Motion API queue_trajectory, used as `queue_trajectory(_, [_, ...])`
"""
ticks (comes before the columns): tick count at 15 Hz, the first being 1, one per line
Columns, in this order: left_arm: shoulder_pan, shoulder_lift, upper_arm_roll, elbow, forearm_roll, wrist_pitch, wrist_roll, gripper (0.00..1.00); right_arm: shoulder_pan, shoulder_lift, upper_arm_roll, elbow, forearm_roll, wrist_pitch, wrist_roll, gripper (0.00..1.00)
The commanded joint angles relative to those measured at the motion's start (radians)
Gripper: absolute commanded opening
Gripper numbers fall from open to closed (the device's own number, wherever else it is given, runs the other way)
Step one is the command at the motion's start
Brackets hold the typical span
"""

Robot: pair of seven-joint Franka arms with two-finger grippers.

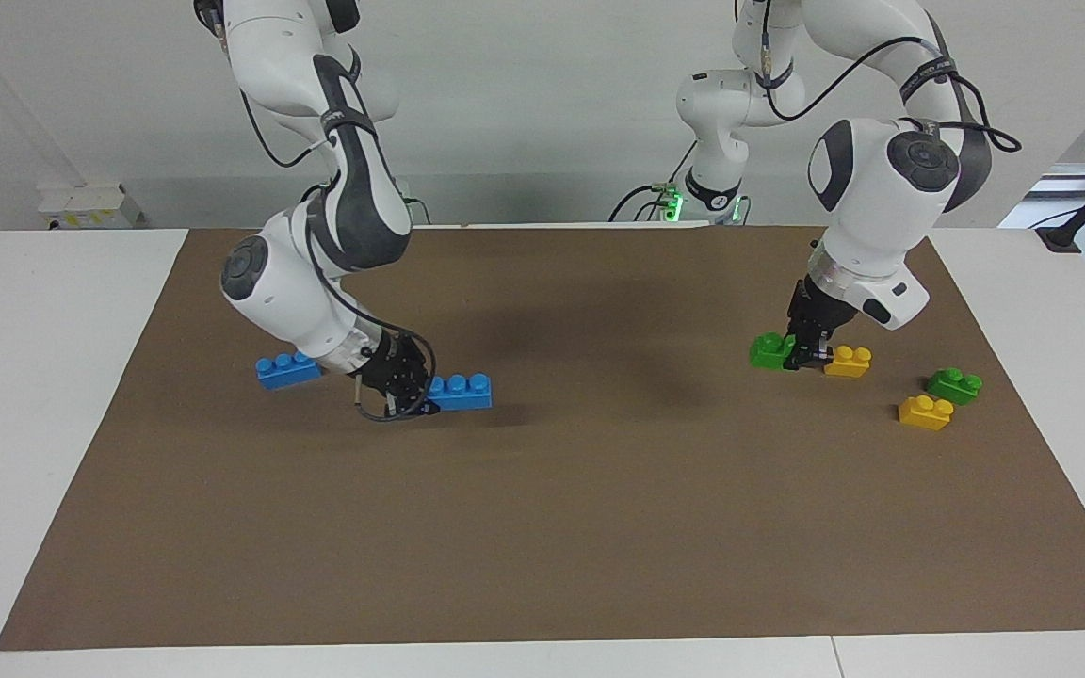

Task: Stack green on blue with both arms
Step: 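Lift the green brick with the left gripper while the right gripper carries the blue brick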

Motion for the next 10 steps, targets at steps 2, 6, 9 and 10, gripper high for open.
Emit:
queue_trajectory(2, [-0.037, -0.023, 0.012, -0.014, -0.015, -0.007, -0.139, 0.0, 0.142, 0.001, -0.006, -0.026, 0.042, 0.187, 0.183, 0.0])
queue_trajectory(6, [-0.063, -0.023, 0.012, -0.014, -0.015, -0.006, -0.166, 0.0, 0.253, 0.027, -0.006, -0.083, 0.074, 0.341, 0.241, 0.0])
queue_trajectory(9, [-0.083, -0.023, 0.012, -0.015, -0.015, -0.004, -0.221, 0.0, 0.281, 0.05, -0.006, -0.082, 0.074, 0.381, 0.327, 0.0])
queue_trajectory(10, [-0.098, -0.025, 0.012, -0.017, -0.015, -0.001, -0.247, 0.0, 0.297, 0.059, -0.006, -0.08, 0.074, 0.387, 0.347, 0.0])
